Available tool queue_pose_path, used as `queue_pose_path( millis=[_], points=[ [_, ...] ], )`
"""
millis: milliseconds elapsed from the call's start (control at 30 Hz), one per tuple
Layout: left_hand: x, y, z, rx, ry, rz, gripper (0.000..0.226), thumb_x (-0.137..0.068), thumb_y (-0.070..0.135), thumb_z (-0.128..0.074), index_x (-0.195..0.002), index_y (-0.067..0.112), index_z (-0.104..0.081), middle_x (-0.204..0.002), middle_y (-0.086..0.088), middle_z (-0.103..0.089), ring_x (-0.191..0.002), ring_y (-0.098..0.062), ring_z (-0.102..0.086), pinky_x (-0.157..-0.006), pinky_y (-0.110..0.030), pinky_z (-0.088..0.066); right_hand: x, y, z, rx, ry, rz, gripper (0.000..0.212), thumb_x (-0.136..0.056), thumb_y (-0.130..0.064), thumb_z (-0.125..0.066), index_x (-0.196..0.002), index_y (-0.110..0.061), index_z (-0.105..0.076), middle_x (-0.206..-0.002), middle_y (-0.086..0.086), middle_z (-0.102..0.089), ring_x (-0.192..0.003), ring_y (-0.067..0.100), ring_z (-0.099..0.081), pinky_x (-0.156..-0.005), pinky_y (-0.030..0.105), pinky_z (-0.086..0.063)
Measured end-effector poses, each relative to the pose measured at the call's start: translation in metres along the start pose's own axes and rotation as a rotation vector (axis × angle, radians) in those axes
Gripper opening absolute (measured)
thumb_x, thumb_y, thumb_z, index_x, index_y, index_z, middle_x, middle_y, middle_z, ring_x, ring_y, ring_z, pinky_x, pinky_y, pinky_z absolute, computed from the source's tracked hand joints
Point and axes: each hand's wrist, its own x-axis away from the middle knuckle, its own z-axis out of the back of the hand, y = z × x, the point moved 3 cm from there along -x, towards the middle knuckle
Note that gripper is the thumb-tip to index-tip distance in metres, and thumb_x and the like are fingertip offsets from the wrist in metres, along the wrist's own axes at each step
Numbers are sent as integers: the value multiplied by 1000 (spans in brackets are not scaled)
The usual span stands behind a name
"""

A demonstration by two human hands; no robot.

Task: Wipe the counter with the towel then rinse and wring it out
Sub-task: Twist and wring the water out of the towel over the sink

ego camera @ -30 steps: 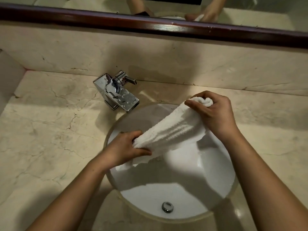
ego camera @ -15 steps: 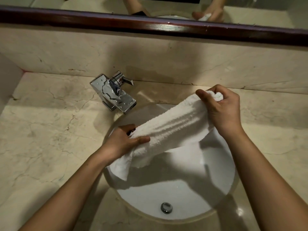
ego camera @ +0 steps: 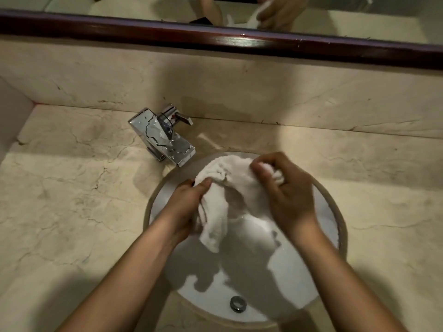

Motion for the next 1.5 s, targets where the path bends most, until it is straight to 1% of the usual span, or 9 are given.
queue_pose_path(
  millis=[167,267,500,667,767,967,1133,1400,1500],
  points=[
    [15,15,-22,215,-219,27,40,-107,30,-41,-101,6,-73,-80,-10,-77,-72,-19,-76,-64,-25,-60,42,-6,-38,73,-239,149,39,-105,-56,-46,-115,-27,-69,-108,-15,-70,-96,9,-64,-80,27,-50],
    [20,15,-24,170,-227,16,43,-98,49,-62,-115,12,-75,-107,-13,-79,-98,-25,-77,-89,-38,-63,56,-5,-48,198,-348,294,43,-104,-49,-55,-131,-18,-68,-127,-5,-70,-109,16,-58,-89,28,-48],
    [13,3,-8,213,-214,-33,52,-85,12,-69,-135,5,-60,-124,-25,-72,-105,-38,-75,-79,-43,-65,67,6,-20,-98,-427,152,55,-87,-45,-79,-136,-19,-69,-140,-11,-66,-123,10,-62,-99,27,-50],
    [21,10,-14,229,-331,-68,36,-84,10,-70,-121,11,-67,-111,-16,-78,-96,-31,-78,-73,-40,-65,44,56,-10,-132,-634,-264,147,-54,-54,-100,-161,-55,2,-173,-23,-8,-158,12,-25,-126,43,-33],
    [26,12,-20,226,-378,-54,34,-85,11,-72,-119,12,-69,-113,-17,-78,-100,-32,-77,-74,-39,-64,38,62,-34,-182,-775,-238,171,-51,-28,-107,-158,-43,26,-176,-10,-3,-158,11,-22,-121,33,-40],
    [25,11,-20,282,-298,-80,34,-89,13,-70,-122,10,-66,-108,-16,-79,-95,-29,-79,-70,-36,-64,43,73,-51,6,-567,-280,151,-56,-53,-99,-163,-46,7,-160,0,-42,-146,22,-44,-119,46,-39],
    [11,8,0,117,-129,-158,30,-89,10,-70,-119,9,-67,-114,-13,-79,-103,-26,-77,-82,-34,-63,29,59,-21,248,-570,-209,59,-71,-37,-87,-115,-47,-49,-114,-21,-66,-106,16,-66,-76,25,-48],
    [8,-14,-1,-94,149,-267,36,-98,29,-68,-132,23,-57,-130,-6,-66,-117,-16,-66,-89,-36,-56,40,68,-9,-274,-342,-559,67,-58,-10,-73,-123,-26,-67,-110,-11,-78,-103,7,-74,-79,19,-56],
    [28,-29,-16,-61,119,-157,79,-80,63,-72,-147,28,-47,-144,0,-58,-128,-16,-59,-105,-44,-49,51,60,-17,-286,-209,-587,66,-56,-11,-72,-119,-33,-65,-111,-16,-77,-104,3,-72,-84,22,-59]
  ],
)
